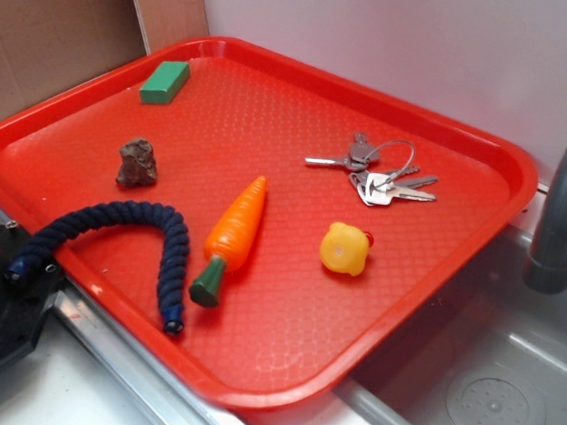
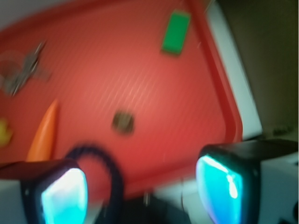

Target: Grab the green block.

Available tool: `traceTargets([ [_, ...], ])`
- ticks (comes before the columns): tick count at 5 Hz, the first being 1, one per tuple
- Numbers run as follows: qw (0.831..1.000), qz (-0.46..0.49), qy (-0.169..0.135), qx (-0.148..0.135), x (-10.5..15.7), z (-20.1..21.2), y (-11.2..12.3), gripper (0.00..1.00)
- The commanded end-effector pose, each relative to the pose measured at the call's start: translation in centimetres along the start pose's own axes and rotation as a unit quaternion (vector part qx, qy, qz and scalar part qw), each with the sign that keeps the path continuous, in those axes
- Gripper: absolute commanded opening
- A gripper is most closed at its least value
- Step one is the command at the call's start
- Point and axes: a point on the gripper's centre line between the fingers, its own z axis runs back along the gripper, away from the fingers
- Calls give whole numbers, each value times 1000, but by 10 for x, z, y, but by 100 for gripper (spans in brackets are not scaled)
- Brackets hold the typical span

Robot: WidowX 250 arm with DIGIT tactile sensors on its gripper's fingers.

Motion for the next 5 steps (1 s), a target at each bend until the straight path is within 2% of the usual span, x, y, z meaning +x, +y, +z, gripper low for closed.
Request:
traceTargets([
  [1,995,56,-79,24,56,-57,11,100],
  [2,994,70,-74,38,79,-87,10,100],
  [3,995,65,-58,51,94,-113,7,100],
  [5,994,73,-38,76,105,-136,23,100],
])
